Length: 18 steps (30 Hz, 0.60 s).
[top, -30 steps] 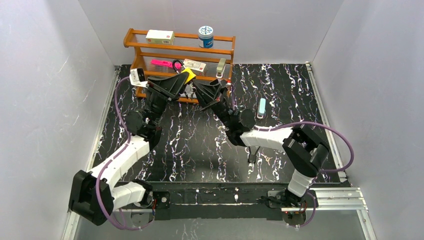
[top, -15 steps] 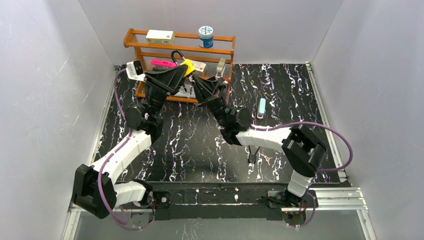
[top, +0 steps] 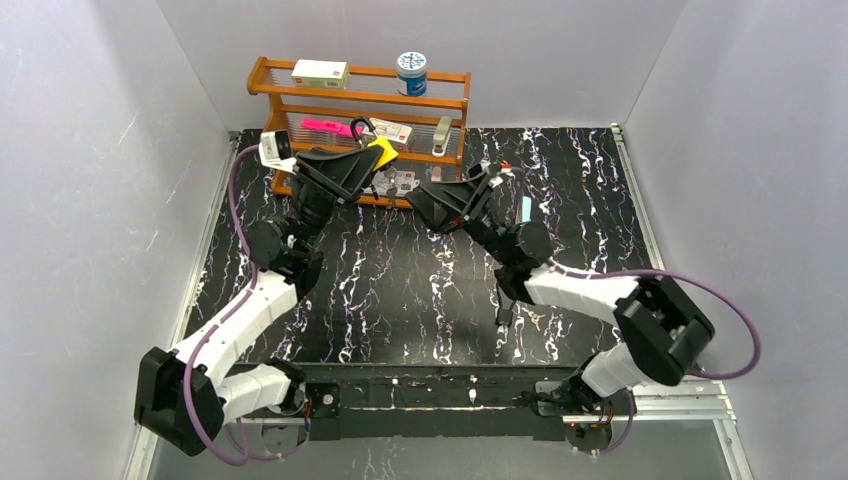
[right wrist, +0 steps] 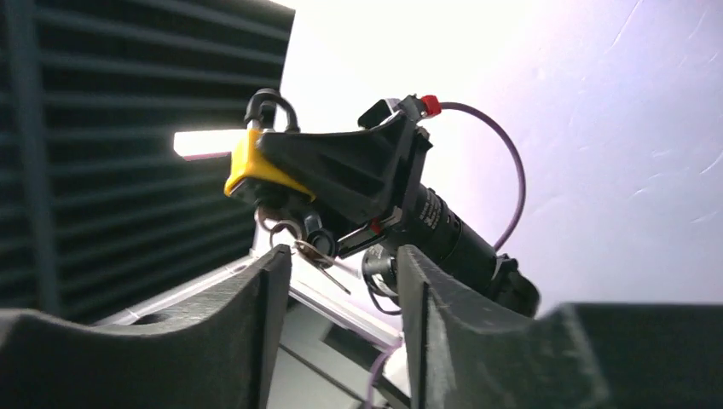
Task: Unlock with the key
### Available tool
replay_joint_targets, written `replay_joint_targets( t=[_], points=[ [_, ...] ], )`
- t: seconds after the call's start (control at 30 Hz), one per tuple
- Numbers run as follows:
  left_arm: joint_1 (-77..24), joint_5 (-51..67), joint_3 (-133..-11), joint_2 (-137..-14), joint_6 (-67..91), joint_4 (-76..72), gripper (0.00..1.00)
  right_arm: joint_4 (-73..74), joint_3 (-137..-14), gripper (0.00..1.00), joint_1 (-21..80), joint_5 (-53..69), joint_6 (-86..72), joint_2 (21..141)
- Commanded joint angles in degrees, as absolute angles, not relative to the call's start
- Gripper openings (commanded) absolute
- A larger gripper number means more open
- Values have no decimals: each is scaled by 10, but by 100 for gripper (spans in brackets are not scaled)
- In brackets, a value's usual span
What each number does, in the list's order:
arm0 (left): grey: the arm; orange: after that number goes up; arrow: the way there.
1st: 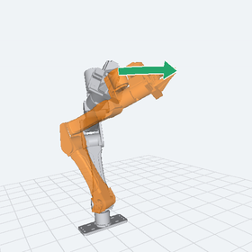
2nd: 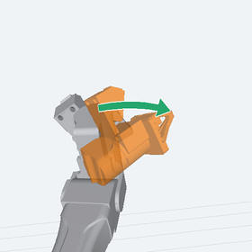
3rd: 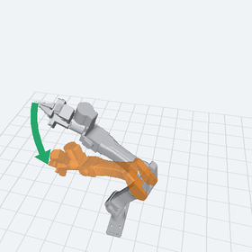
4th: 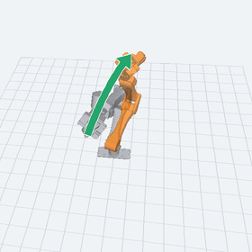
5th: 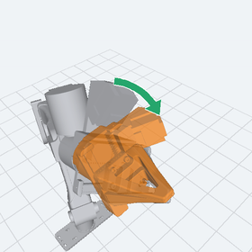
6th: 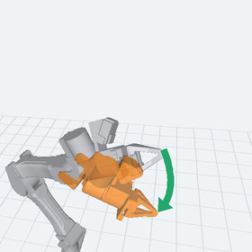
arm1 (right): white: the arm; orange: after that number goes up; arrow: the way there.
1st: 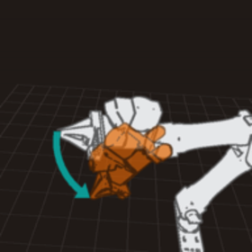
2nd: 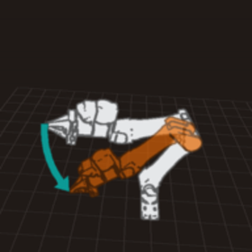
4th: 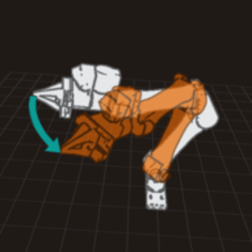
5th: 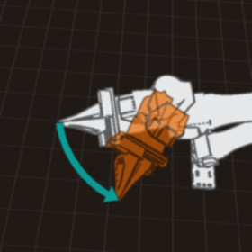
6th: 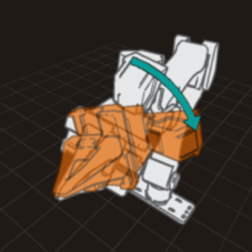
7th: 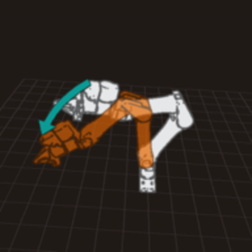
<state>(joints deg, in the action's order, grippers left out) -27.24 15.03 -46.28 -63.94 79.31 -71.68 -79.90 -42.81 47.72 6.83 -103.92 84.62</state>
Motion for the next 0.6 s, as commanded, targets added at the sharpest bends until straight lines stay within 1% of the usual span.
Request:
replay_joint_targets(
  t=[0.0,0.1,0.2,0.27,0.37,0.43,0.47,0.57],
  points=[
    [-275,141,-454,-618,785,-731,0,-732,-457,61,459,150,-854,766],
    [-275,140,-451,-616,783,-725,0,-586,-501,65,458,173,-697,715],
    [-276,133,-455,-610,775,-678,0,-378,-575,66,462,164,-503,682],
    [-275,122,-461,-603,764,-625,0,-257,-625,65,475,129,-367,679],
    [-275,88,-483,-586,723,-484,0,-139,-680,63,524,41,-185,698],
    [-275,89,-489,-579,702,-458,0,-100,-709,62,539,-3,-123,715],
    [-275,91,-490,-578,697,-457,0,-88,-717,62,540,-23,-120,722],
    [-275,95,-490,-576,691,-456,0,-91,-724,62,540,-22,-147,726]
  ],
)
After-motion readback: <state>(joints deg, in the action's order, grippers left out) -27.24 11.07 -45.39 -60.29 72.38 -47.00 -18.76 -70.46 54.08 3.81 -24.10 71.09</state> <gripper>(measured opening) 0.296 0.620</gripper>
